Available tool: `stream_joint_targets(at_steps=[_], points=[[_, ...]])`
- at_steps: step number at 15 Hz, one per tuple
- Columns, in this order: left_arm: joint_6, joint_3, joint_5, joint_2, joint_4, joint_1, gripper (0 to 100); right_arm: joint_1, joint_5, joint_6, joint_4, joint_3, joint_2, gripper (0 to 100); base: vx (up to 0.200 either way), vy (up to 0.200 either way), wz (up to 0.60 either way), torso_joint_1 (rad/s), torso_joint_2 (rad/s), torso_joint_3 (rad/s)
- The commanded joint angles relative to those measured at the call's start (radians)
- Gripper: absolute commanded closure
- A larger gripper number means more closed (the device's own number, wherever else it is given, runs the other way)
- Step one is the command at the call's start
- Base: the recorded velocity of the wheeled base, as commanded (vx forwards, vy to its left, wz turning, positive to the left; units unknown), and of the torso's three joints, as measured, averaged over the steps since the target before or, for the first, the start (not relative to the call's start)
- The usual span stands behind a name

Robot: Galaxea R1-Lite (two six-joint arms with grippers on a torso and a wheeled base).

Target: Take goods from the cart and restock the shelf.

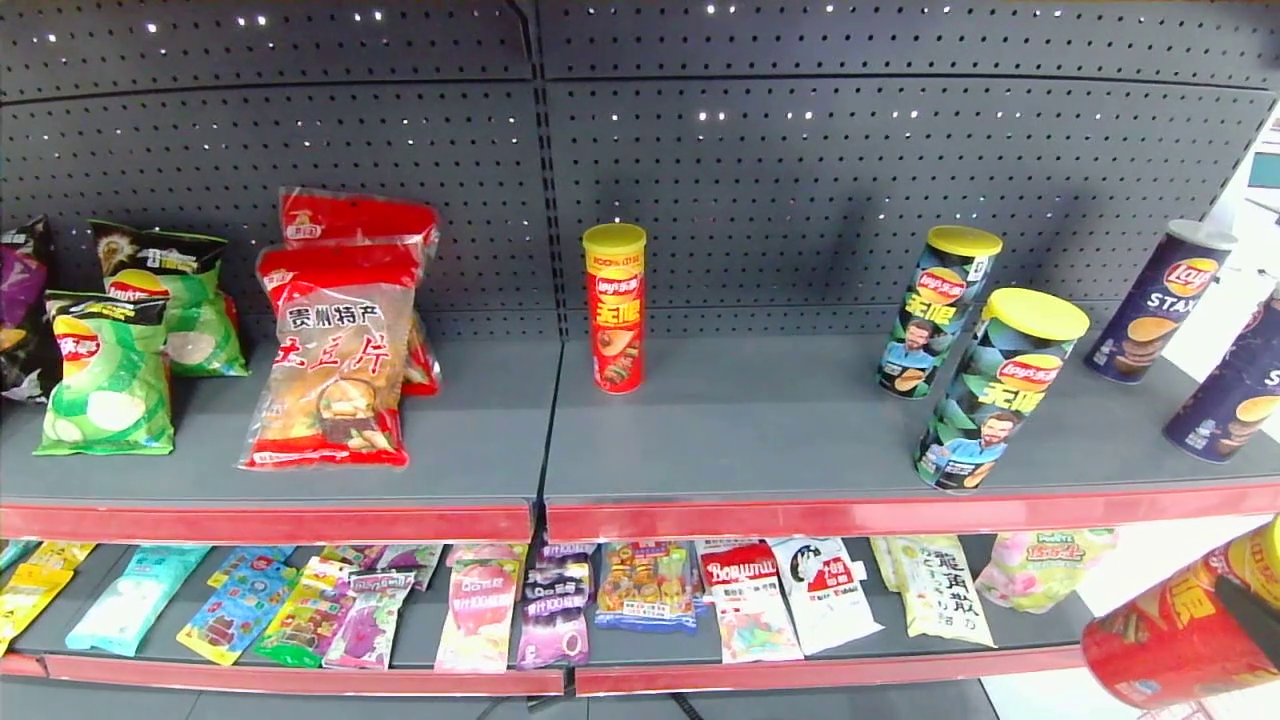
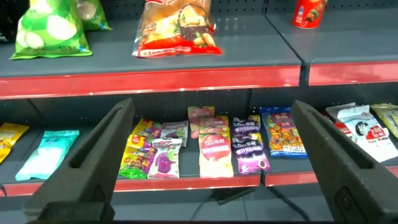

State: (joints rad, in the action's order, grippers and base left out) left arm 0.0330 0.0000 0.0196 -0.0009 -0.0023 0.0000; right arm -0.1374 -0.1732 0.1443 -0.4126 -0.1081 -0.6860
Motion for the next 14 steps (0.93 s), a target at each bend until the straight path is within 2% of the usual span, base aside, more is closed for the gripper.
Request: stream_joint_targets(at_steps=[1, 7, 14], points=[[0.001, 0.0, 0.0, 0.001, -0.001, 0.0, 0, -0.001, 0.0, 0.001, 0.0, 0.002, 0.008, 100, 0.0, 0.0, 0.0, 0.0, 0.0, 0.0], [0.001, 0.0, 0.0, 0.001, -0.001, 0.0, 0, -0.001, 0.0, 0.001, 0.0, -0.001, 0.009, 100, 0.2, 0.0, 0.0, 0.006, 0.0, 0.006], [-0.002, 0.0, 0.002, 0.001, 0.001, 0.0, 0, -0.001, -0.002, 0.001, 0.0, 0.002, 0.032, 100, 0.0, 0.0, 0.0, 0.0, 0.0, 0.0]])
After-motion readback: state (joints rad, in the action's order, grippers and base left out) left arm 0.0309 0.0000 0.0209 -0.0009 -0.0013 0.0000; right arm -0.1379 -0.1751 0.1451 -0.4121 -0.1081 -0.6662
